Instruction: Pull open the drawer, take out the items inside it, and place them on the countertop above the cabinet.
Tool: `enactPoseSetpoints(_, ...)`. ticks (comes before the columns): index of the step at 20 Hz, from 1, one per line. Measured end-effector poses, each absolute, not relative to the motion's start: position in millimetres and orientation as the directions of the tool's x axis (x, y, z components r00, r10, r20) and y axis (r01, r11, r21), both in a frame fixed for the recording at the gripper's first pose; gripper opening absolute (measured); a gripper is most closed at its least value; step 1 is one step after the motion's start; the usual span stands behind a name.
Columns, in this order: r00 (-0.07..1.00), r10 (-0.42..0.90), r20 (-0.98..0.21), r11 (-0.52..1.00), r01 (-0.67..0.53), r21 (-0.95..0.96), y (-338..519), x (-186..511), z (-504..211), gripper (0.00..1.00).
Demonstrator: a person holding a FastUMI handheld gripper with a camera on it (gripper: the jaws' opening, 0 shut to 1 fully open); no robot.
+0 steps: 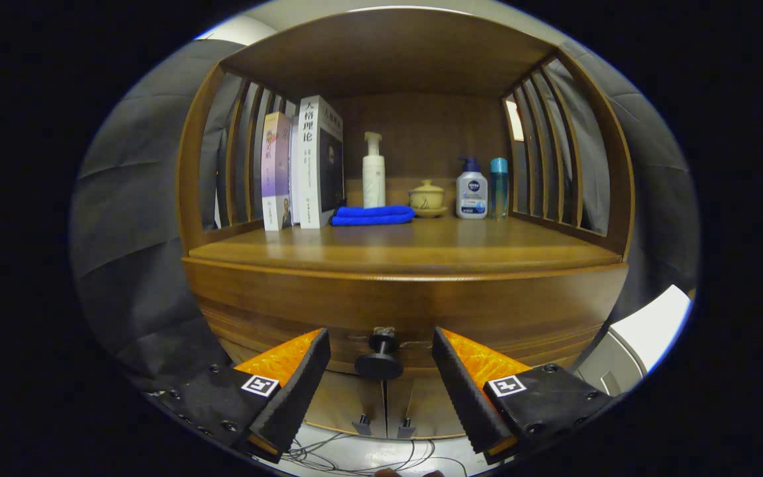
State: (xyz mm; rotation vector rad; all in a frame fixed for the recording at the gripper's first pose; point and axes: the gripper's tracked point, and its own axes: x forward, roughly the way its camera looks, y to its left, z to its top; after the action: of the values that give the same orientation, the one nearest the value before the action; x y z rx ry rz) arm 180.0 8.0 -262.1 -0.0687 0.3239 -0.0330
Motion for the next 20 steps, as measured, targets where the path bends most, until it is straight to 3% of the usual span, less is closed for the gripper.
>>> enactPoseSetpoints(6,0.936,-0.075,-0.345,0.995,0.046,-0.094,3.1,188.7,-290.5,0.99)
enactPoseSetpoints(14,0.934,-0.090,-0.345,0.986,0.036,-0.160,5.6,192.7,-295.1,0.50)
enactPoseSetpoints(20,0.932,-0.081,-0.353,0.985,0.022,-0.170,6.1,192.3,-296.3,0.27)
